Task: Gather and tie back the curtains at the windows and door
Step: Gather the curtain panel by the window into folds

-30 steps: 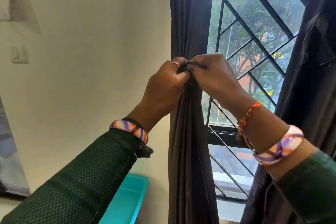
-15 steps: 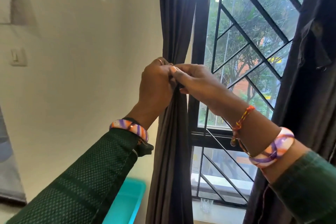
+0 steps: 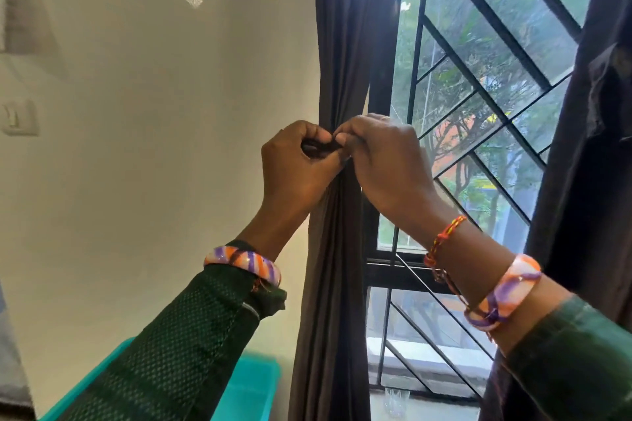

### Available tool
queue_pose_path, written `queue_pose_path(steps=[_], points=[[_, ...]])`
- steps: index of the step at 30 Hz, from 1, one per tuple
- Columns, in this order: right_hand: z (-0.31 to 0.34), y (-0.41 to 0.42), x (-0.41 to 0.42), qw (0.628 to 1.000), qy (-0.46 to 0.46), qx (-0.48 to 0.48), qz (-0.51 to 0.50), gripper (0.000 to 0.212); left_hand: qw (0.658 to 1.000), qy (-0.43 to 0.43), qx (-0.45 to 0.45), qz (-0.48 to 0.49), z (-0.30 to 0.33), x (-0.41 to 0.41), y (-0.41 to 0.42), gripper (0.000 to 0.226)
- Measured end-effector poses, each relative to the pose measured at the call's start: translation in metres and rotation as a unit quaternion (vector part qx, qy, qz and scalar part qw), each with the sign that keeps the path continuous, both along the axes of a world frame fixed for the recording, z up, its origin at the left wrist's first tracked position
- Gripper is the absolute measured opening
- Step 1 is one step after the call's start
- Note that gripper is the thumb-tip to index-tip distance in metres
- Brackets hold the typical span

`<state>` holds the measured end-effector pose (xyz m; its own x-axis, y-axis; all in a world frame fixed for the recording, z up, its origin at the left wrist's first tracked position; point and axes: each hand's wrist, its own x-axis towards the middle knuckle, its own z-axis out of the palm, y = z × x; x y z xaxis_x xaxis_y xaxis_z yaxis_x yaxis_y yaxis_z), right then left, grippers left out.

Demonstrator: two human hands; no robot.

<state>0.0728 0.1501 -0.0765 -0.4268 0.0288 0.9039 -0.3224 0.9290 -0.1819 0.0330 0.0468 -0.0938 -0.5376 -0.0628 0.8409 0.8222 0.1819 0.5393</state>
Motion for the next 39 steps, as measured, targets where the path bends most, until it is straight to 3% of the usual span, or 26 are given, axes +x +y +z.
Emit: queue_pose_path(steps=[5, 10, 12, 17, 23, 27, 30, 34, 37, 39], points=[[-0.001, -0.030, -0.020, 0.997, 0.061, 0.047, 0.007, 0.019, 0.992, 0.033, -0.111, 0.047, 0.013, -0.023, -0.031, 0.021], [0.004, -0.055, -0.040, 0.997, 0.028, 0.071, -0.030, 0.018, 0.963, 0.102, -0.200, 0.152, 0.012, -0.045, -0.060, 0.017], [0.009, -0.065, -0.045, 0.999, -0.012, 0.043, -0.003, 0.023, 0.948, 0.134, -0.216, 0.190, 0.009, -0.048, -0.072, 0.015], [0.029, -0.082, -0.054, 0.988, -0.040, -0.097, 0.114, 0.032, 0.905, 0.307, -0.201, 0.217, 0.011, -0.053, -0.097, 0.019], [0.032, -0.094, -0.050, 0.930, -0.080, -0.292, 0.209, 0.022, 0.846, 0.438, -0.240, 0.184, 0.018, -0.057, -0.116, 0.020], [0.024, -0.091, -0.054, 0.903, -0.083, -0.346, 0.243, 0.024, 0.791, 0.493, -0.321, 0.170, 0.024, -0.064, -0.118, 0.018], [0.019, -0.091, -0.057, 0.891, -0.102, -0.376, 0.232, 0.023, 0.794, 0.433, -0.396, 0.157, 0.035, -0.064, -0.119, 0.017], [0.004, -0.091, -0.057, 0.874, -0.136, -0.420, 0.203, 0.018, 0.833, 0.220, -0.500, 0.089, 0.038, -0.075, -0.119, 0.027], [-0.011, -0.093, -0.052, 0.870, -0.206, -0.401, 0.200, 0.016, 0.860, 0.104, -0.500, -0.005, 0.046, -0.080, -0.121, 0.024], [-0.019, -0.095, -0.050, 0.874, -0.198, -0.396, 0.201, 0.014, 0.859, 0.040, -0.505, -0.068, 0.051, -0.081, -0.119, 0.025]])
